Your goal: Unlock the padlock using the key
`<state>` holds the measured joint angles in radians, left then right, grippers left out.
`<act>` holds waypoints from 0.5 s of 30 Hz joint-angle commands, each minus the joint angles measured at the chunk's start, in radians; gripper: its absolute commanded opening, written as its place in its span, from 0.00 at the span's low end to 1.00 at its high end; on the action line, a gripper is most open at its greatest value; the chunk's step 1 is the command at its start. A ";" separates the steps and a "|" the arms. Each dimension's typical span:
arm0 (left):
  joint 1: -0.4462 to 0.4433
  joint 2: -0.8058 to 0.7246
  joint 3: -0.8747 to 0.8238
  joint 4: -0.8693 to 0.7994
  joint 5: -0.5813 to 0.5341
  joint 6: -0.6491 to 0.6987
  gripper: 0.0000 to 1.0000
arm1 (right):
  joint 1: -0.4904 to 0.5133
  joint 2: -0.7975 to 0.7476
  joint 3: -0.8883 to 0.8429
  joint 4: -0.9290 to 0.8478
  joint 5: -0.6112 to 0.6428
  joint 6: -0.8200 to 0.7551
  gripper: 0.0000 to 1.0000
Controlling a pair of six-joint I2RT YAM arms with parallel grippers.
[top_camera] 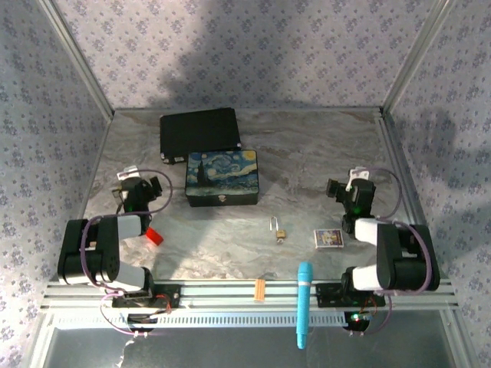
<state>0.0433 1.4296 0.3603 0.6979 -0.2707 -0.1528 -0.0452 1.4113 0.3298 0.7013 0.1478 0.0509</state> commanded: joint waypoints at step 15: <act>-0.034 0.106 0.050 0.122 0.169 0.113 1.00 | 0.028 0.108 0.060 0.089 -0.034 -0.069 0.99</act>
<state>0.0109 1.5463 0.3874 0.8009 -0.1226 -0.0597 -0.0196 1.5177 0.3656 0.7677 0.1154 0.0059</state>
